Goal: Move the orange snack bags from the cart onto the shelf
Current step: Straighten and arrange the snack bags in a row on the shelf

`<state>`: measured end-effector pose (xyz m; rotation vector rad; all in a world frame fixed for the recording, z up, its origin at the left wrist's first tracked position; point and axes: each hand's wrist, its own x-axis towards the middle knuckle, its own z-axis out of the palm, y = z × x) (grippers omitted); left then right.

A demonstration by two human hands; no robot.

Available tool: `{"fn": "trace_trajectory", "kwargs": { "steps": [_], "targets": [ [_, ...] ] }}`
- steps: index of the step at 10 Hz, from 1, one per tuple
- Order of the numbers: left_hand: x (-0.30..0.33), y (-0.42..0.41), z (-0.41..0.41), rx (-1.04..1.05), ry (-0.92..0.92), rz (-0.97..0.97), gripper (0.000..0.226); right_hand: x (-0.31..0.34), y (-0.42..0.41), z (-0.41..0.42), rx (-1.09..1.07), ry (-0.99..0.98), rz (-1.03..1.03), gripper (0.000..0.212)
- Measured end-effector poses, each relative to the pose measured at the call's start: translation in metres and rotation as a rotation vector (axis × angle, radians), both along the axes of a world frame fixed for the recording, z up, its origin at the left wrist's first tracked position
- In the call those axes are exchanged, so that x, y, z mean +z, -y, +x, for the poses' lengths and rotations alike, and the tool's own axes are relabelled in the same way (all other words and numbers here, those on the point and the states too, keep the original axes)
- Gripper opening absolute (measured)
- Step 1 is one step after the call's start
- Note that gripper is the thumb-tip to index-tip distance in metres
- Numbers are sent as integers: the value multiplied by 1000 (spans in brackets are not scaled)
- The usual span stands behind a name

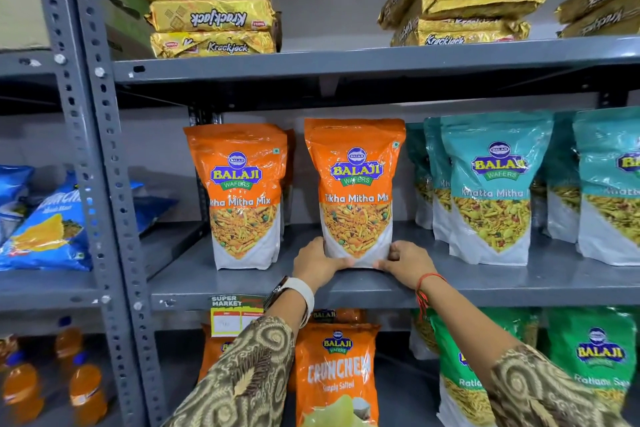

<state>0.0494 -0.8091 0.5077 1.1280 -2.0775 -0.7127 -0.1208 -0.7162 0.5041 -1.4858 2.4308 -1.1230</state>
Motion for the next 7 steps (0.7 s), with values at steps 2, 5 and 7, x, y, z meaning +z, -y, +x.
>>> {"fn": "trace_trajectory", "kwargs": {
  "steps": [2,5,7],
  "targets": [
    [-1,1,-1,-33,-31,16,71,0,1,-2,-16,33,0,36],
    [4,2,8,-74,41,38,96,9,-6,2,-9,86,55,38],
    [15,-16,35,125,-12,-312,77,15,-15,30,-141,124,-441,75]
  ]
}}
